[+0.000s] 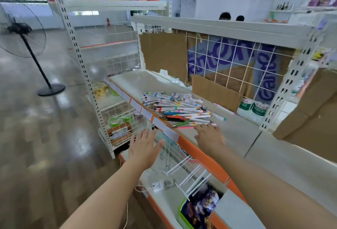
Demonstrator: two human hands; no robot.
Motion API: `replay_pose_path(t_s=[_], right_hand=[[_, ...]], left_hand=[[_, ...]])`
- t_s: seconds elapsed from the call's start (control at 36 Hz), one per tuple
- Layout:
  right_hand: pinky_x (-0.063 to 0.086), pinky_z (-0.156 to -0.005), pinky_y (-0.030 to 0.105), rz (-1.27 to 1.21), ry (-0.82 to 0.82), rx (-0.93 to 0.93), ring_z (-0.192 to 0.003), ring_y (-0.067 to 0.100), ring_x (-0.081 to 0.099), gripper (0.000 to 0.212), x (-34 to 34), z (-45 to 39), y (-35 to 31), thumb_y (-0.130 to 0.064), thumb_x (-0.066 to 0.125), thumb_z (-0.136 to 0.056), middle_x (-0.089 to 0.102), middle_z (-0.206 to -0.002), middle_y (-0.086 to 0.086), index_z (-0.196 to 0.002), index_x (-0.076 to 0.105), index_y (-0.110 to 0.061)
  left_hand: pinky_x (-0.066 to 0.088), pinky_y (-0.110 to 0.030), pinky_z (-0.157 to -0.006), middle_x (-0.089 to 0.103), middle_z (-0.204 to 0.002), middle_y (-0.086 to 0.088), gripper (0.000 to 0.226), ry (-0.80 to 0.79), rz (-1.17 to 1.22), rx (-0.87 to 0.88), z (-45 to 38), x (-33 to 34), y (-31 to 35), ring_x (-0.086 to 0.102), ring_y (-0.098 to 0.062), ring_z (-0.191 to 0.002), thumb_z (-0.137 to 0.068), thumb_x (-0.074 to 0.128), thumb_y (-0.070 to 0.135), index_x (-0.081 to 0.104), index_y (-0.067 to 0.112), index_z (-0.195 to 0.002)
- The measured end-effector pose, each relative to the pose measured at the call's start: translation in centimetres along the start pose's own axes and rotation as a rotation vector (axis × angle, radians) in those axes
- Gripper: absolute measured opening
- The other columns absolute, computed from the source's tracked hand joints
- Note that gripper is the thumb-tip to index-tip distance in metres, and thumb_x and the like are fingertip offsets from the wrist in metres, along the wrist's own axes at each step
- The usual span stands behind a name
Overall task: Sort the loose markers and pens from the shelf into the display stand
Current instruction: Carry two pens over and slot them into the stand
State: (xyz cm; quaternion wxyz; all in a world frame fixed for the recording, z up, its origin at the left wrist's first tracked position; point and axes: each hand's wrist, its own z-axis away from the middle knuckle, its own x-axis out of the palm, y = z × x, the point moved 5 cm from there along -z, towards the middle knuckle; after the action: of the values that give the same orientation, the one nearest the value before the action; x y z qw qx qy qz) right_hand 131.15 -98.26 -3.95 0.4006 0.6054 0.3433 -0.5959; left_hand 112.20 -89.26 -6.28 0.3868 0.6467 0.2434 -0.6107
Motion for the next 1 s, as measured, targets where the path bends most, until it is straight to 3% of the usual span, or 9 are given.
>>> replay_pose_path(t_s=[0.17,0.39,0.56,0.64,0.72,0.81,0.89,1.0], right_hand=[[0.031,-0.102,0.032,-0.014,0.043,-0.005,-0.123,0.021,0.044,0.029,1.1,-4.8,1.2,-0.013,0.048,-0.093,0.055,-0.127,0.001,-0.120,0.058,-0.022],[0.033,-0.097,0.032,-0.098,0.032,-0.082,-0.122,0.025,0.045,0.023,3.5,-8.0,1.0,-0.018,0.049,-0.095,0.055,-0.125,0.005,-0.116,0.059,-0.018],[0.035,-0.092,0.034,-0.057,0.050,-0.064,-0.119,0.026,0.043,0.023,3.8,-9.0,1.1,-0.012,0.049,-0.093,0.051,-0.121,0.005,-0.113,0.059,-0.018],[0.034,-0.093,0.035,-0.044,0.056,-0.077,-0.119,0.027,0.042,0.026,3.6,-9.4,1.2,-0.009,0.045,-0.092,0.050,-0.122,0.006,-0.115,0.055,-0.015],[0.030,-0.095,0.034,-0.066,0.114,-0.122,-0.120,0.025,0.042,0.023,3.0,-9.4,1.3,-0.020,0.040,-0.096,0.051,-0.123,0.003,-0.116,0.050,-0.015],[0.030,-0.082,0.034,-0.177,0.156,-0.157,-0.114,0.024,0.047,0.020,1.3,-9.6,1.1,-0.024,0.038,-0.097,0.056,-0.118,0.005,-0.112,0.048,-0.016],[0.027,-0.068,0.033,-0.263,0.191,-0.184,-0.101,0.028,0.053,0.014,-0.3,-9.9,0.7,-0.025,0.040,-0.098,0.061,-0.105,0.007,-0.102,0.050,-0.016],[0.040,-0.074,0.034,-0.500,0.236,-0.040,-0.102,0.027,0.055,0.022,-0.6,-10.2,1.0,-0.028,0.050,-0.095,0.063,-0.107,0.005,-0.115,0.050,-0.019]], left_hand=[[0.005,-0.042,-0.117,0.010,-0.160,0.000,0.061,-0.006,0.019,-0.009,-4.3,0.3,0.5,0.006,-0.021,-0.147,-0.098,0.020,0.056,0.016,0.027,-0.151],[0.003,-0.041,-0.117,0.008,-0.160,-0.001,0.061,-0.040,0.039,-0.010,-8.3,1.0,1.3,0.006,-0.021,-0.146,-0.098,0.019,0.055,0.012,0.027,-0.151],[0.012,-0.040,-0.118,0.022,-0.156,-0.003,0.058,-0.073,0.111,0.066,-10.5,1.6,3.0,0.015,-0.021,-0.144,-0.100,0.026,0.050,0.018,0.024,-0.150],[0.018,-0.035,-0.113,0.030,-0.151,-0.001,0.052,-0.027,0.065,0.161,-11.3,1.2,4.6,0.025,-0.021,-0.138,-0.101,0.033,0.040,0.024,0.021,-0.148],[0.021,-0.033,-0.108,0.035,-0.146,0.000,0.048,0.045,-0.015,0.258,-11.8,0.8,6.1,0.030,-0.021,-0.134,-0.098,0.039,0.029,0.031,0.023,-0.144],[0.013,-0.037,-0.114,0.038,-0.145,0.004,0.042,0.110,-0.079,0.332,-12.4,0.4,7.4,0.029,-0.018,-0.136,-0.096,0.043,0.033,0.041,0.026,-0.138],[0.007,-0.040,-0.116,0.049,-0.131,0.006,0.031,0.139,-0.097,0.302,-13.1,-0.1,7.6,0.036,-0.017,-0.129,-0.098,0.040,0.034,0.055,0.027,-0.125],[0.020,-0.035,-0.108,0.054,-0.116,0.008,0.030,0.208,-0.130,0.222,-14.0,-1.3,6.6,0.044,-0.016,-0.116,-0.100,0.036,0.038,0.061,0.030,-0.115]])
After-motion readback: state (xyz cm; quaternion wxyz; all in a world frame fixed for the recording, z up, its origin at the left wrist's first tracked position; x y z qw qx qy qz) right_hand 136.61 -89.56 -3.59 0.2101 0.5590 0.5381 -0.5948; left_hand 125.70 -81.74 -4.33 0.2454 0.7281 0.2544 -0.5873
